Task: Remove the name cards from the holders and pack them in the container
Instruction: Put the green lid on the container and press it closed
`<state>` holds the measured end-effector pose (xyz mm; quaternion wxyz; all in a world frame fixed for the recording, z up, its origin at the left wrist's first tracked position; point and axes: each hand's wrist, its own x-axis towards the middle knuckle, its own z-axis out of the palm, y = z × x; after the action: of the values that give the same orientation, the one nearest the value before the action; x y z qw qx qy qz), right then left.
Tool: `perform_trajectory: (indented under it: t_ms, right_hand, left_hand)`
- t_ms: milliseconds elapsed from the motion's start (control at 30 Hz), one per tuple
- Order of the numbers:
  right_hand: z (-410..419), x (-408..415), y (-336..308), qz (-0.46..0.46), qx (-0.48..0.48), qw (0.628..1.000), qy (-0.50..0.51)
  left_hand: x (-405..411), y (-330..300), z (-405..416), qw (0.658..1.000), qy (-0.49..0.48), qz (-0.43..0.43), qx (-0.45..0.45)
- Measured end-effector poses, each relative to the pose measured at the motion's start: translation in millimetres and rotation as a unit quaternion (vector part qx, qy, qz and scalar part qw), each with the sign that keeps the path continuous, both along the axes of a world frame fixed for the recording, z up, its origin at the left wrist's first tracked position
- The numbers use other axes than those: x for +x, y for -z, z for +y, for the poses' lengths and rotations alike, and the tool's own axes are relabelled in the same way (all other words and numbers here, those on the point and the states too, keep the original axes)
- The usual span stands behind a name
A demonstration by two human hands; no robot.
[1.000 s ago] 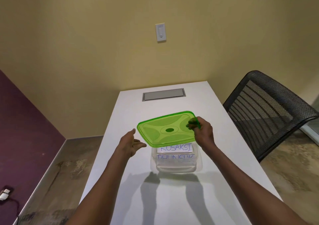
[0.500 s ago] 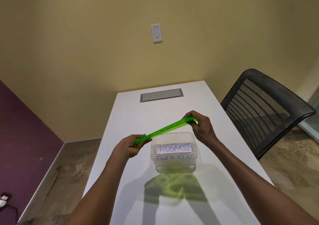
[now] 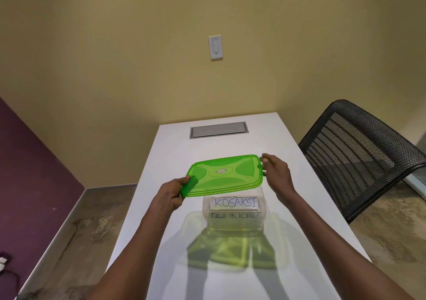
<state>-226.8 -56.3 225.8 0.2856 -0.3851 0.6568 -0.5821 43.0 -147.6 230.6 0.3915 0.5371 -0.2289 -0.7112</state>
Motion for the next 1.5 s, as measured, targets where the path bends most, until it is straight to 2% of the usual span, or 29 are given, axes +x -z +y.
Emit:
perform_trajectory:
  t_ms: [67, 133, 433, 600, 733, 900, 1000, 1500]
  right_hand:
    - [-3.1, 0.2, 1.0, -0.051, 0.013, 0.999, -0.003]
    - [-4.8, 0.6, 2.5, -0.059, 0.018, 0.998, -0.009]
    - [-8.4, -1.6, 8.1, 0.008, 0.07, 0.997, 0.015]
    - [-4.6, -6.0, 16.6, 0.062, 0.085, 0.994, 0.005]
    - [-5.6, -8.9, 28.8, 0.103, 0.121, 0.987, 0.007]
    - [-4.1, -10.3, 50.4, 0.149, 0.168, 0.974, 0.009]
    - [-4.1, -8.9, 62.3, 0.152, 0.193, 0.969, 0.002]
    - [-8.7, -7.1, 115.0, 0.192, 0.282, 0.939, -0.033]
  left_hand:
    - [-0.3, 2.4, -1.4, 1.0, -0.015, 0.002, -0.01]
    - [-1.2, 4.3, -3.1, 0.999, -0.027, 0.014, -0.016]
    - [-14.4, 16.1, -9.9, 0.998, -0.043, 0.012, -0.051]
    - [-22.5, 34.8, -15.4, 0.986, 0.005, -0.13, -0.105]
    - [-27.5, 47.4, -12.9, 0.954, 0.062, -0.232, -0.179]
    - [-32.5, 63.0, -5.8, 0.918, 0.041, -0.333, -0.209]
    - [-33.2, 74.3, -1.9, 0.901, 0.046, -0.372, -0.22]
    - [-35.7, 119.9, 4.4, 0.881, 0.087, -0.429, -0.179]
